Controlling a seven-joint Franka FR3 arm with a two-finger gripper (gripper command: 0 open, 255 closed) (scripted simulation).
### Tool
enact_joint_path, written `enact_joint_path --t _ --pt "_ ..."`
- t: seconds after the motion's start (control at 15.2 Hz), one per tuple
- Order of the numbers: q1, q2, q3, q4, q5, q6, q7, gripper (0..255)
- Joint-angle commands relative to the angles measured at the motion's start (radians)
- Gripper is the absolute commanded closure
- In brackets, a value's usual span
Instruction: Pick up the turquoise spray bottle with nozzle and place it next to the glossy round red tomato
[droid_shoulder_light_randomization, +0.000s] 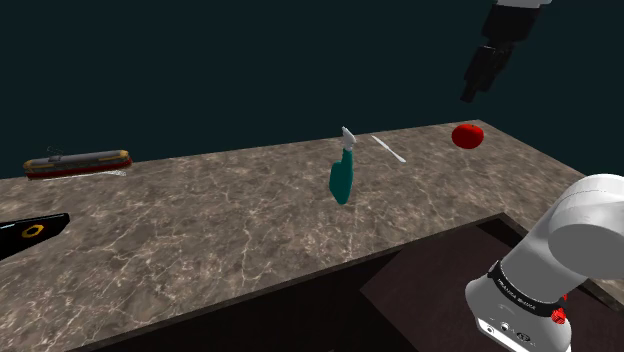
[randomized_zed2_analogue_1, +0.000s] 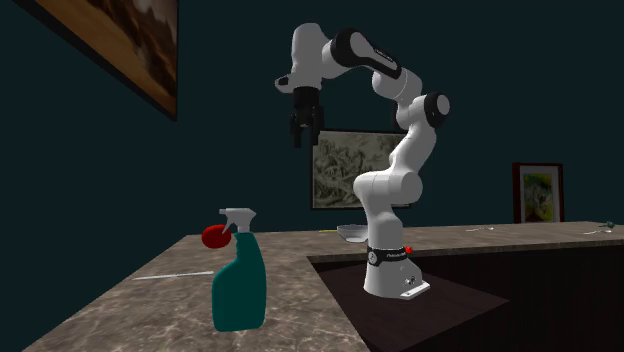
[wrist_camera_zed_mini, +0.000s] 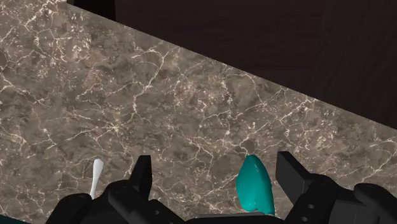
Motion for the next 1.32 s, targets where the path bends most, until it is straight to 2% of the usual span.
enact_joint_path --t 0.0,0.66,1.25 --pt "0.000 0.000 0.000 0.000 0.000 0.000 0.000 0" --pt "0.029 0.213 0.120 -0.073 0.053 0.320 0.160 0" --pt "0.035 0.501 0.224 -0.012 0.031 0.574 0.314 0"
